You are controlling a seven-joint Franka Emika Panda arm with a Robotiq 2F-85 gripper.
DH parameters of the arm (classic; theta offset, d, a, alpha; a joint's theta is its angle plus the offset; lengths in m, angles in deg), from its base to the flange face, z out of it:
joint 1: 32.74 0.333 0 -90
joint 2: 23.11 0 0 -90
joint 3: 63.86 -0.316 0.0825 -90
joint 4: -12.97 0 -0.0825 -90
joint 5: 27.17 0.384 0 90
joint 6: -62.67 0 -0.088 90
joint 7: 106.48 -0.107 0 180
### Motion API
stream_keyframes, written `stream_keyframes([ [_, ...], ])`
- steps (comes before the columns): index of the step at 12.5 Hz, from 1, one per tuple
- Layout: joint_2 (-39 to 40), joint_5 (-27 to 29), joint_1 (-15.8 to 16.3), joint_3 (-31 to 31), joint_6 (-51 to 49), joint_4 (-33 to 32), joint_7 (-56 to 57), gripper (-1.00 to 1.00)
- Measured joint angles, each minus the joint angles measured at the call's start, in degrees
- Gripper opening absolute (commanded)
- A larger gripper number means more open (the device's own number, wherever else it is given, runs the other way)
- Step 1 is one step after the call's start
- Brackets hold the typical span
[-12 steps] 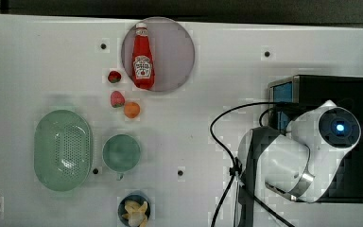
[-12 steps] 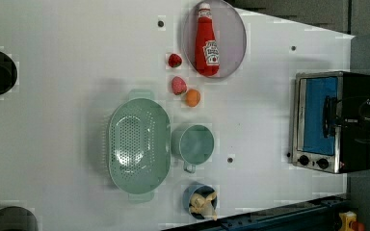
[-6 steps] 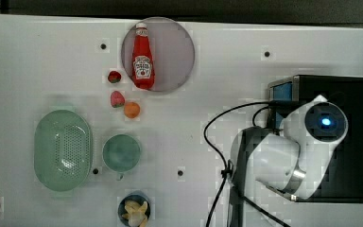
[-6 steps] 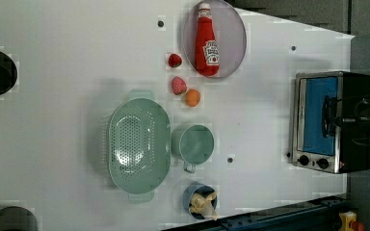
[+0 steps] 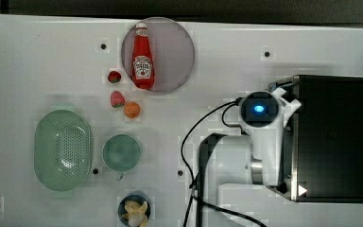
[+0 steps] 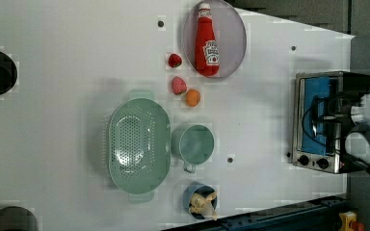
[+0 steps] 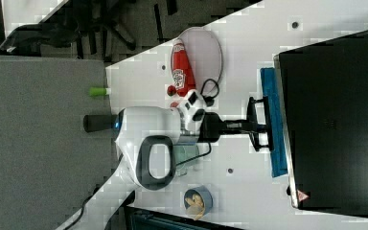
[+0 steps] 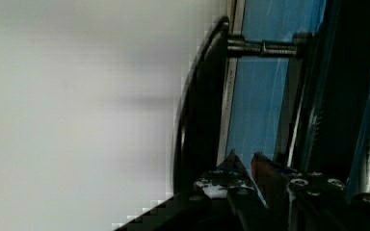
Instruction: Flap open oven.
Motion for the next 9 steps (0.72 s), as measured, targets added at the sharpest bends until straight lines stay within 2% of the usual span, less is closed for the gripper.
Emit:
stream_keyframes([
  [1,0.5,-2.5,0.9,-0.5,0.1,0.0,-3.2,-0.65],
  [4,3.8,-5.3,2.5,-3.4,0.0,0.0,-12.0,-0.65],
  [9,11.1,-16.7,8.4,-5.4,-0.2,0.1,-25.7,-0.65],
])
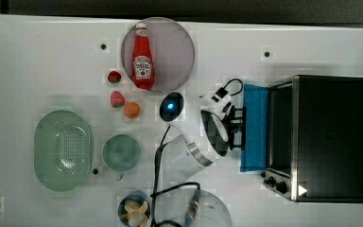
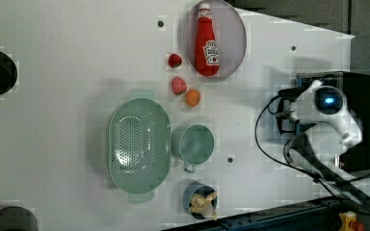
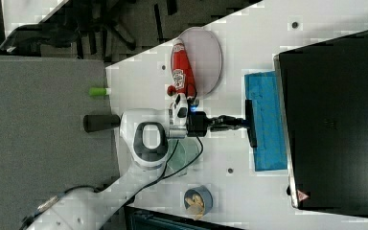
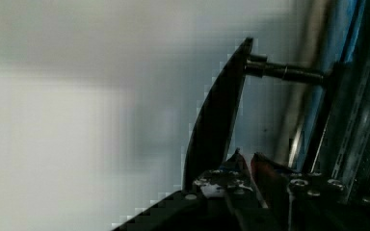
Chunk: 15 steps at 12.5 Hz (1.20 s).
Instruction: Flap open oven.
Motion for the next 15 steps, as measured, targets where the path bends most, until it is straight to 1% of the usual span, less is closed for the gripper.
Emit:
stream_keyframes([
  [2,4.2,-4.0,1.9,-0.6,-0.2,1.0,-6.2,-0.65],
  [3,5.7,-5.0,3.1,-0.4,-0.4,1.1,-9.8,-0.65],
  [5,8.3,-9.5,5.3,-0.5,-2.5,1.5,-16.3,-0.65],
  [7,11.3,-10.2,6.7,-0.6,-3.5,3.1,-19.8,-0.65],
  [9,13.9,-10.7,7.0,-1.1,-4.0,4.7,-21.4,-0.65],
  [11,14.3,-10.6,8.4,-0.4,-5.4,5.6,-23.3,-0.65],
  [13,14.3,-10.6,8.3,-0.3,-4.5,5.6,-23.6,-0.65],
  [15,13.7,-8.8,8.3,0.5,-3.2,5.3,-23.7,-0.65],
])
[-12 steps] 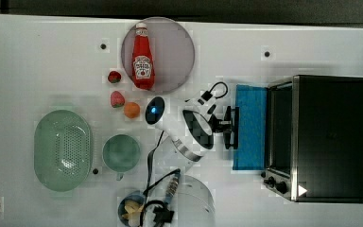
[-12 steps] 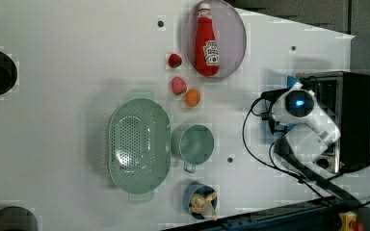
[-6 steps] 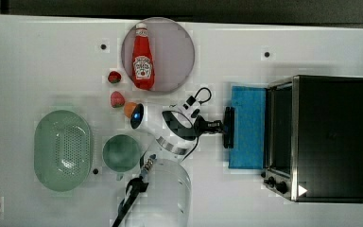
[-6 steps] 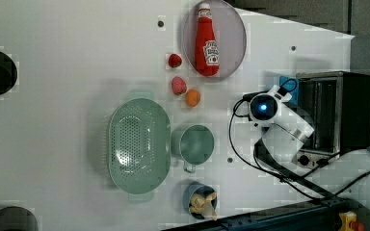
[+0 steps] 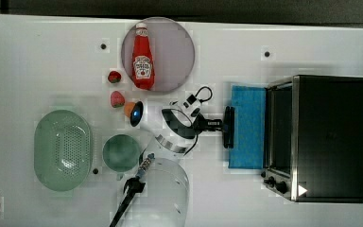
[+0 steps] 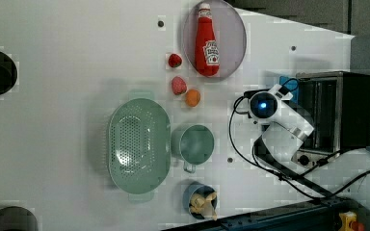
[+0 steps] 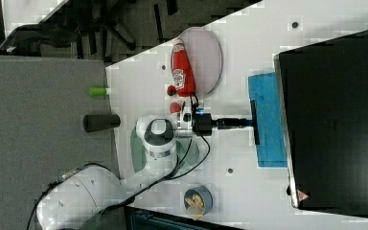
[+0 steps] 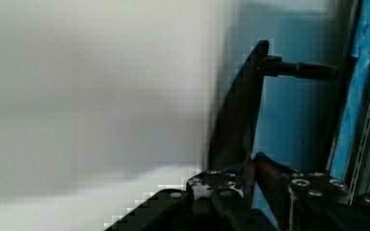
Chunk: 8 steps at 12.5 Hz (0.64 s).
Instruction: Flap open oven.
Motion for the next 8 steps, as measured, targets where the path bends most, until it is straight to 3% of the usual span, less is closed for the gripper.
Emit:
stream_keyframes([
  [2,-2.1,4.8,-0.6,0.1,0.3,-0.1,-0.2,-0.65],
  [8,-22.3,31.7,-0.5,-0.2,0.3,0.6,-0.2,-0.65],
])
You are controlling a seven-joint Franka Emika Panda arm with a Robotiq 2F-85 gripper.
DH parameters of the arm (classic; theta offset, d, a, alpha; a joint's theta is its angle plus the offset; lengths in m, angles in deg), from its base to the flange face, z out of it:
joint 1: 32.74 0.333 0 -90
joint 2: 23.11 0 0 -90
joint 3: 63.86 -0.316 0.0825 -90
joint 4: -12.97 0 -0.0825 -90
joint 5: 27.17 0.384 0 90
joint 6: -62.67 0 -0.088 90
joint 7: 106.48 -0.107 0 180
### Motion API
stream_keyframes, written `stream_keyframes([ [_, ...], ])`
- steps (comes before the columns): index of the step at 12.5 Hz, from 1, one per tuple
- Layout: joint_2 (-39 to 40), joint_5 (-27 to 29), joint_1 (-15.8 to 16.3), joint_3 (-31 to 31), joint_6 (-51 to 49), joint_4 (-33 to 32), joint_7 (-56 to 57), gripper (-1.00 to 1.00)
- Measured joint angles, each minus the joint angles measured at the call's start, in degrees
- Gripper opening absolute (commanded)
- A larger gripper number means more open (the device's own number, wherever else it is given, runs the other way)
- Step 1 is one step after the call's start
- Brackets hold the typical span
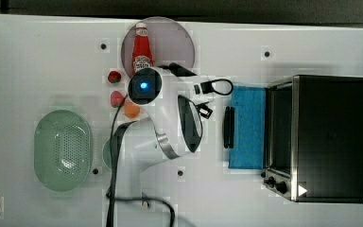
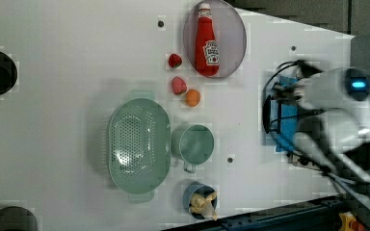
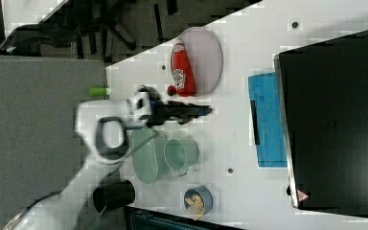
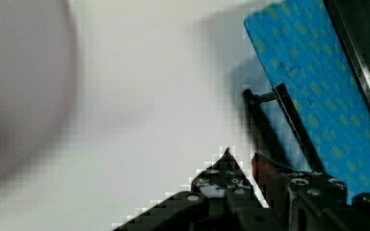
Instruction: Flap open oven.
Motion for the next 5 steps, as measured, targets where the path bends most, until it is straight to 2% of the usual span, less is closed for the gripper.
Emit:
stream_keyframes([
  [5,-15.2,17.3,0.1,0.3,-5.3,1.7,0.0,-0.65],
])
